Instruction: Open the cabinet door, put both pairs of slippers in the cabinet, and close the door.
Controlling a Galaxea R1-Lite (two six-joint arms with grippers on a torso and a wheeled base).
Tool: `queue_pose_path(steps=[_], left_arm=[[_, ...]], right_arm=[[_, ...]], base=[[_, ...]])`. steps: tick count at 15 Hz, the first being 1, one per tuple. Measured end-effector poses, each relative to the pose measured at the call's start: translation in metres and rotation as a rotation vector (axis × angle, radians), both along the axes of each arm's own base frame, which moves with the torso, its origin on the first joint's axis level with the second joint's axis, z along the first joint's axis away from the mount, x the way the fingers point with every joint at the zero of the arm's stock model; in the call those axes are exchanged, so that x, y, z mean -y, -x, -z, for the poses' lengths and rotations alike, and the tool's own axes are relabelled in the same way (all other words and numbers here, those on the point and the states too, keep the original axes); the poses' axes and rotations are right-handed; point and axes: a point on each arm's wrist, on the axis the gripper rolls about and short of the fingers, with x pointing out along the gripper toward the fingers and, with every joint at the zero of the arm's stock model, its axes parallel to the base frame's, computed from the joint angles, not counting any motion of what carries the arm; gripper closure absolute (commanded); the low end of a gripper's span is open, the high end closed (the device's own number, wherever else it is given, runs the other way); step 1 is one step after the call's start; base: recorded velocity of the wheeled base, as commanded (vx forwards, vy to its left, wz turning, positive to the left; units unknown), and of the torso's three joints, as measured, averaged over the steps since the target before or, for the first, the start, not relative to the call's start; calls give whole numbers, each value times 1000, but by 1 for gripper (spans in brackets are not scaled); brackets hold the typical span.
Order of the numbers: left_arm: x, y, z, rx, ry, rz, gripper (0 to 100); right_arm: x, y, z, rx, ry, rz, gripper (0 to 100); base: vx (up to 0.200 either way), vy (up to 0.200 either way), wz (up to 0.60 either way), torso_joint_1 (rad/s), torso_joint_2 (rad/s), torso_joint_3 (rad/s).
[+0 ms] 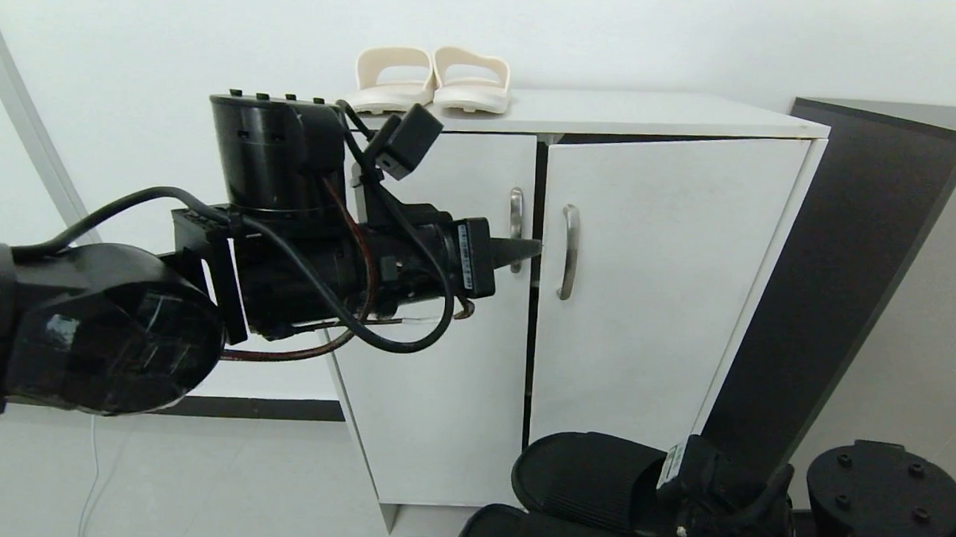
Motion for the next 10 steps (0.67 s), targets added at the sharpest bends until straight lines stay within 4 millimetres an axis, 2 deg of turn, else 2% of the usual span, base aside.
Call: queue_pose_path(steps=[3,10], left_arm=[[-8,-15,-6,16,17,-39,100],[4,-56,-11,31,54,-74,100]], right_arm=[[1,1,1,4,7,-6,100],[1,2,1,6,9,-7,100]], base=[[0,0,0,0,0,0],[0,0,0,0,0,0]])
